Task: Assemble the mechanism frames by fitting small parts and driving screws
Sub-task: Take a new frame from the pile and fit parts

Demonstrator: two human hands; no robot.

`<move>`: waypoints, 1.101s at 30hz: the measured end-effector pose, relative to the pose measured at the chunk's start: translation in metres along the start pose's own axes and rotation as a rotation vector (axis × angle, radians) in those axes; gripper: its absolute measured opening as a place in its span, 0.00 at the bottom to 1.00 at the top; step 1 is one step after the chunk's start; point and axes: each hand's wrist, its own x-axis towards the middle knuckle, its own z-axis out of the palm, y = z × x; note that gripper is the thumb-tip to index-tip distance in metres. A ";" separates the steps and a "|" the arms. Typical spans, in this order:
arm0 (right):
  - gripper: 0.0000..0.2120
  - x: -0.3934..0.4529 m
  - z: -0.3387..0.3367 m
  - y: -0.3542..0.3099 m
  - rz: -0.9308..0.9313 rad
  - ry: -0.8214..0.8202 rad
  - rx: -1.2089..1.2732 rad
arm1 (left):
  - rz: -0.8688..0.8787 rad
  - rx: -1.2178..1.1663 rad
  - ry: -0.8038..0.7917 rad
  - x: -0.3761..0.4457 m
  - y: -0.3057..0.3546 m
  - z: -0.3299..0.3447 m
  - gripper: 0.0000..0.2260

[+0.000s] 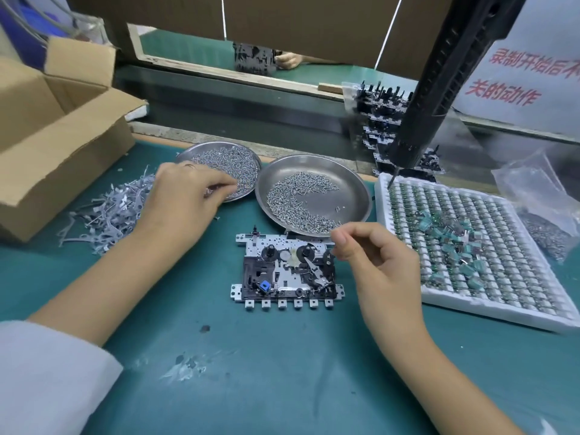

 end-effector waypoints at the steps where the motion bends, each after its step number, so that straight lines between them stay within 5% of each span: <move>1: 0.06 -0.001 0.001 0.000 0.015 -0.009 0.013 | -0.026 0.024 -0.021 0.001 -0.006 0.002 0.05; 6: 0.04 -0.001 0.003 -0.004 0.060 -0.024 0.060 | -0.073 0.092 0.004 0.000 -0.008 0.005 0.09; 9: 0.06 0.000 0.003 -0.006 0.107 -0.043 0.120 | 0.038 -0.245 0.090 -0.013 0.025 -0.007 0.10; 13: 0.06 -0.002 0.004 -0.004 0.171 -0.143 0.257 | 0.282 -0.461 0.005 -0.050 0.072 -0.006 0.13; 23: 0.07 -0.002 0.002 -0.006 0.188 -0.263 0.310 | 0.221 -0.634 0.162 -0.064 0.079 0.006 0.07; 25: 0.07 0.001 0.002 -0.007 0.095 -0.228 0.177 | 0.172 -0.631 0.163 -0.061 0.074 0.007 0.06; 29: 0.08 0.025 0.007 -0.003 -0.183 -0.177 -0.479 | -0.050 -0.691 0.143 -0.057 0.065 0.013 0.04; 33: 0.14 0.056 0.017 0.003 -0.110 -0.307 -0.942 | -0.134 -0.750 0.117 -0.057 0.061 0.018 0.05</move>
